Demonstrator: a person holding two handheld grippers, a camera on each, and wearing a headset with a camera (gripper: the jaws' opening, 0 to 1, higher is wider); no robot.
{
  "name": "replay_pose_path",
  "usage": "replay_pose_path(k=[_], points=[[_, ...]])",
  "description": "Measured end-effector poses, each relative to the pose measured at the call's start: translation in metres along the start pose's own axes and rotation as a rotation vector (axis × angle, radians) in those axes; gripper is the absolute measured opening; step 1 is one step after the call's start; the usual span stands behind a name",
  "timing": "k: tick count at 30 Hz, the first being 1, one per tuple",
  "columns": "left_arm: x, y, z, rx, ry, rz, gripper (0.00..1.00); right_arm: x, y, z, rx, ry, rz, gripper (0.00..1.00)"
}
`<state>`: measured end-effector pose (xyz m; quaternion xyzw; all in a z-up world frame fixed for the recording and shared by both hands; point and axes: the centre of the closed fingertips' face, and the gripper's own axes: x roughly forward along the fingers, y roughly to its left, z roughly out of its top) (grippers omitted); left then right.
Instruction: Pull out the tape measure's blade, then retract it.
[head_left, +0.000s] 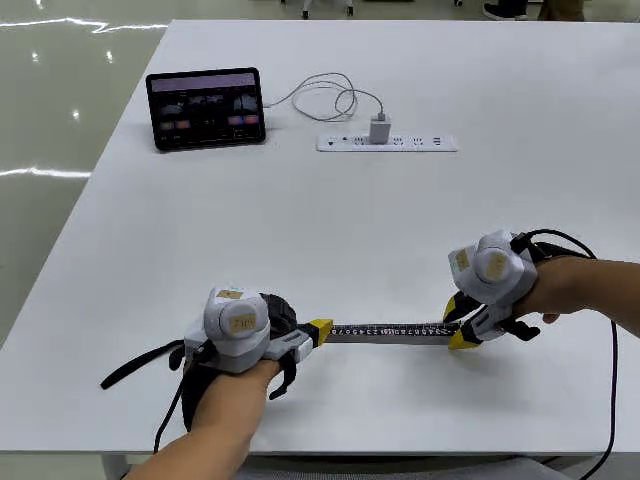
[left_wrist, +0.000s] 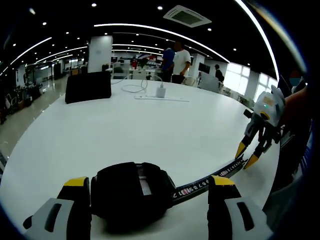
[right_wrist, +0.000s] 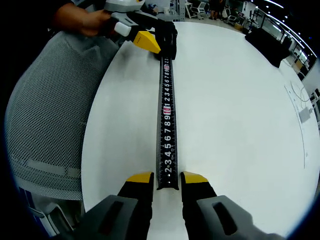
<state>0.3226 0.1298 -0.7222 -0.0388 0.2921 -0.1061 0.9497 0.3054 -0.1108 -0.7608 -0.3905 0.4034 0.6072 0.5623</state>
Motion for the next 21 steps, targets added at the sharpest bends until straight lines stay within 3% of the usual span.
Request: replay_pose_path(k=[4, 6, 8, 13, 17, 21], points=[[0.0003, -0.0007, -0.0002, 0.009, -0.001, -0.002, 0.93, -0.0004, -0.0036, 0.0009, 0.013, -0.013, -0.023, 0.12], [0.0007, -0.0005, -0.0016, 0.012, 0.005, -0.002, 0.93, -0.0002, -0.0032, 0.0006, -0.018, -0.013, -0.033, 0.12], [0.0013, 0.0002, -0.0058, 0.008, 0.025, -0.001, 0.93, 0.0004, -0.0039, 0.0006, -0.022, -0.005, -0.041, 0.11], [0.0005, 0.0004, -0.0050, 0.007, 0.021, 0.004, 0.92, 0.0015, -0.0016, 0.0012, -0.039, 0.051, -0.049, 0.11], [0.0003, 0.0030, -0.0062, 0.000, 0.024, 0.016, 0.89, 0.0020, -0.0002, 0.0005, -0.079, 0.063, -0.046, 0.10], [0.0006, 0.0078, -0.0052, -0.014, 0.020, 0.034, 0.84, 0.0022, -0.0017, 0.0005, -0.036, 0.060, -0.043, 0.10]])
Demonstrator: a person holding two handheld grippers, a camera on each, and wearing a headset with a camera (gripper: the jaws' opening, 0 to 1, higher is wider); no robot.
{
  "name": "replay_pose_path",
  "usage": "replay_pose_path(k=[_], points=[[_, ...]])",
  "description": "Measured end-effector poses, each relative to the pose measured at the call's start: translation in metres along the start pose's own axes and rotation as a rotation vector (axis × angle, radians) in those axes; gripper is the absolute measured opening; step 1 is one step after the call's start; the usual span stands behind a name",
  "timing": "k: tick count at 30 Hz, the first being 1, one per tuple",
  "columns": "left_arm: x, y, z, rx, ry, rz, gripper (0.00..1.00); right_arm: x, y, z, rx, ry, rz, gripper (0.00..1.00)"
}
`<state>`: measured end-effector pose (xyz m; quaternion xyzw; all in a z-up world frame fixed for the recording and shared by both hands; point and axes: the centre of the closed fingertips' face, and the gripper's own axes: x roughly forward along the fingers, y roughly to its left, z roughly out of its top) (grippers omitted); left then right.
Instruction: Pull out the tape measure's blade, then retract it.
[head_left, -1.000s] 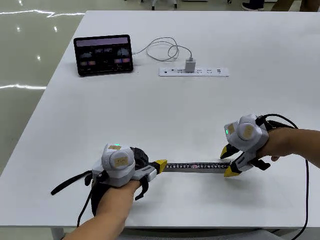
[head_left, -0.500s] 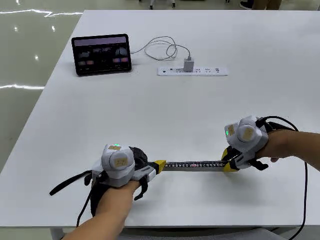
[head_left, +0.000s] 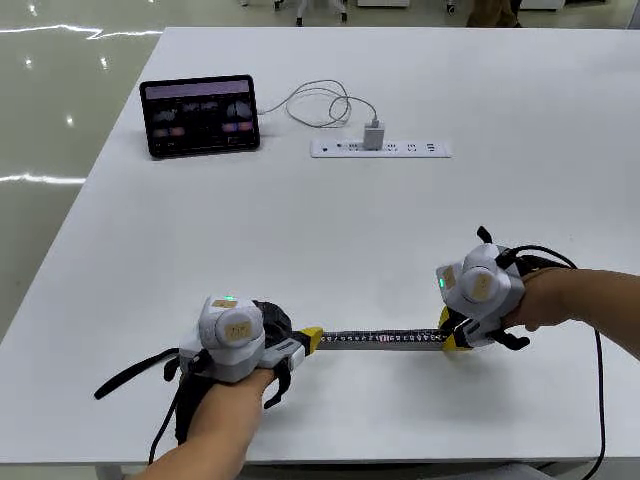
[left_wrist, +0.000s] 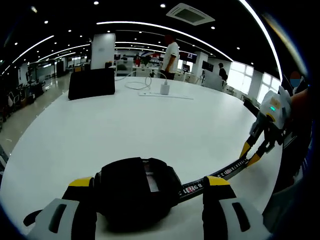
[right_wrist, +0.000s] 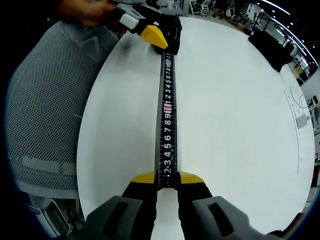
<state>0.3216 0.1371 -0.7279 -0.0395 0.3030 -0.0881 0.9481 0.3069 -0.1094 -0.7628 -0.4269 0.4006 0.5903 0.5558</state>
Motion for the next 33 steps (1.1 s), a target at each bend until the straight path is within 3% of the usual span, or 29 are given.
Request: replay_pose_path(k=[3, 4, 8, 17, 21, 33], points=[[0.001, 0.005, 0.001, -0.033, -0.009, 0.008, 0.80, 0.001, 0.001, 0.000, 0.016, 0.025, -0.008, 0.11], [0.002, 0.008, 0.001, -0.042, -0.008, 0.012, 0.78, 0.001, 0.002, 0.001, 0.011, 0.056, -0.018, 0.10], [0.004, 0.013, -0.003, -0.073, 0.002, 0.024, 0.72, 0.002, 0.001, 0.000, 0.017, 0.073, -0.017, 0.11], [0.003, 0.014, -0.005, -0.063, 0.010, 0.038, 0.67, 0.001, 0.001, -0.002, 0.027, 0.046, -0.018, 0.11], [0.003, 0.014, -0.005, -0.054, 0.015, 0.037, 0.66, 0.000, 0.001, -0.001, 0.095, -0.012, -0.028, 0.10], [0.003, 0.014, -0.005, -0.036, 0.030, 0.041, 0.65, 0.001, -0.001, -0.001, 0.114, -0.020, -0.024, 0.10]])
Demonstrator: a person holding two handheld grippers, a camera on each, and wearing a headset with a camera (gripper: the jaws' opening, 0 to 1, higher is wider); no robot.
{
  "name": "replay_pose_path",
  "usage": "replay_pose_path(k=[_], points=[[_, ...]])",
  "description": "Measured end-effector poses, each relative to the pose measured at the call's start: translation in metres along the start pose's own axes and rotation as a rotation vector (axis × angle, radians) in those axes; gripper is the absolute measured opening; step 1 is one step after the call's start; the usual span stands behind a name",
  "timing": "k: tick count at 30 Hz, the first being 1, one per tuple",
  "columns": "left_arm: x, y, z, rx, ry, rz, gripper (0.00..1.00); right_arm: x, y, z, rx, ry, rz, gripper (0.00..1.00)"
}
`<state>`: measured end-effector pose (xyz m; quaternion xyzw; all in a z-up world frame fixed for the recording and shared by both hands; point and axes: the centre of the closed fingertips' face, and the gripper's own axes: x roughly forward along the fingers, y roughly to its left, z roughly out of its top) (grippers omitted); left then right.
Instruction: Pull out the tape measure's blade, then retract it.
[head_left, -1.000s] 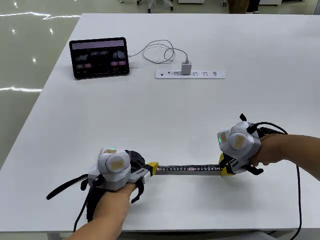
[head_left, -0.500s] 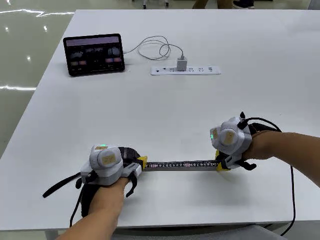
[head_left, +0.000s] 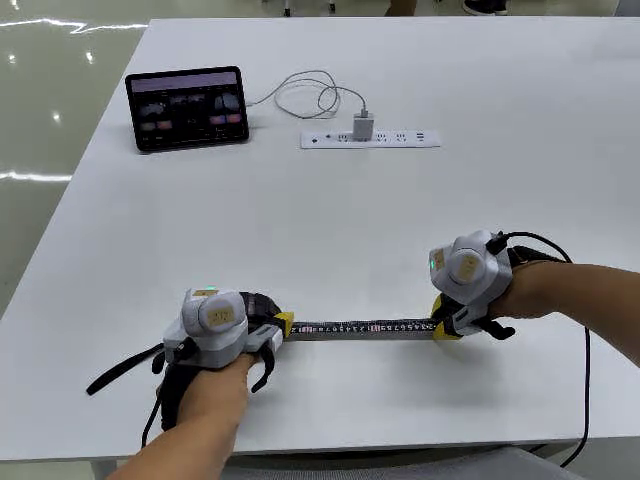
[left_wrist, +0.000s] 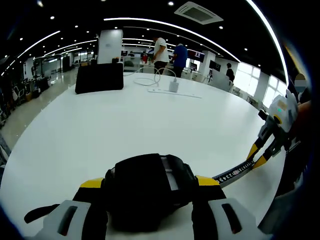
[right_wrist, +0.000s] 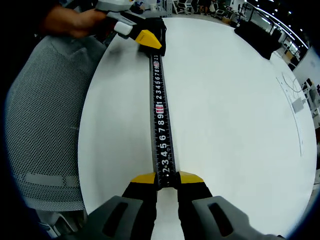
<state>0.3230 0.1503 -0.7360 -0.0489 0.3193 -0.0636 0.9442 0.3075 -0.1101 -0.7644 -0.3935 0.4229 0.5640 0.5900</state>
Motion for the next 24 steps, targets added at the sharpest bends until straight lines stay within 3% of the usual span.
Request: replay_pose_path(k=[24], points=[[0.000, 0.001, -0.001, -0.004, 0.003, -0.004, 0.65, 0.002, 0.003, 0.011, 0.025, -0.045, 0.009, 0.11]])
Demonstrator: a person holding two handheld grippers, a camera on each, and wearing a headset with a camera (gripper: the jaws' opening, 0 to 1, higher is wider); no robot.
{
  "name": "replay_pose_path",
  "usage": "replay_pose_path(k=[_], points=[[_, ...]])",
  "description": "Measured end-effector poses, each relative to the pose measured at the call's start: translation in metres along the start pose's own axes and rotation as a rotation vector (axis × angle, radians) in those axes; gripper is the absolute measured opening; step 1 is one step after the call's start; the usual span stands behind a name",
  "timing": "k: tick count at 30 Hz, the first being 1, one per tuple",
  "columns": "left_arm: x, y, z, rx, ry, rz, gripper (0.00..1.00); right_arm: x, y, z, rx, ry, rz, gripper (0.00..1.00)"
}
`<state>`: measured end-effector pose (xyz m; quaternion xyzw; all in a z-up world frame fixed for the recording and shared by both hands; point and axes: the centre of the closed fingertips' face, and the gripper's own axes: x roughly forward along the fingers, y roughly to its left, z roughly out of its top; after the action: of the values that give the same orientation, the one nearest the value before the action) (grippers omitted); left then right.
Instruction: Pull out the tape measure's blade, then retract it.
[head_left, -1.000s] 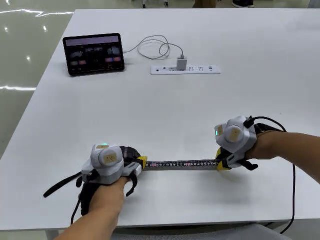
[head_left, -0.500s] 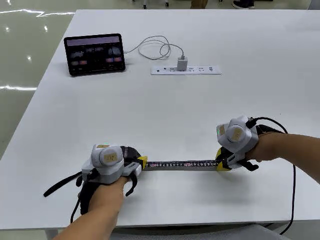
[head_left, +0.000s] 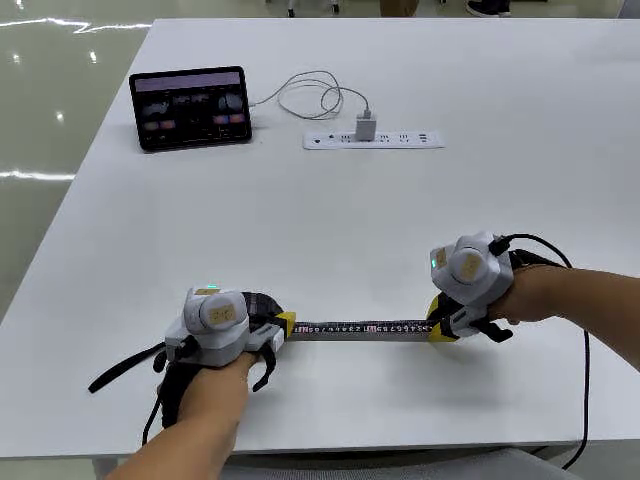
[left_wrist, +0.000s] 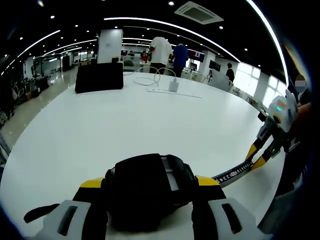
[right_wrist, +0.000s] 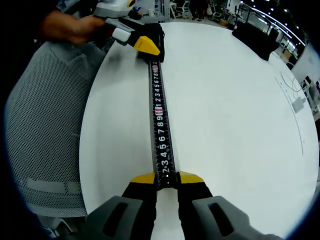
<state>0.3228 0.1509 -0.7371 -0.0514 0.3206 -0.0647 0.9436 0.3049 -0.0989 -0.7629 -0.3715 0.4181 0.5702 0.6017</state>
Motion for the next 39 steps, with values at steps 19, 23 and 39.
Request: replay_pose_path(k=[19, 23, 39], points=[[0.000, 0.000, 0.000, -0.001, 0.000, -0.002, 0.65, 0.004, 0.001, 0.010, 0.003, -0.020, 0.001, 0.11], [0.000, 0.000, 0.000, -0.001, 0.000, -0.002, 0.65, 0.005, 0.001, 0.012, 0.004, -0.024, 0.002, 0.11], [0.000, 0.000, 0.000, -0.002, 0.002, -0.003, 0.65, 0.008, 0.003, 0.022, -0.004, -0.041, 0.004, 0.11]])
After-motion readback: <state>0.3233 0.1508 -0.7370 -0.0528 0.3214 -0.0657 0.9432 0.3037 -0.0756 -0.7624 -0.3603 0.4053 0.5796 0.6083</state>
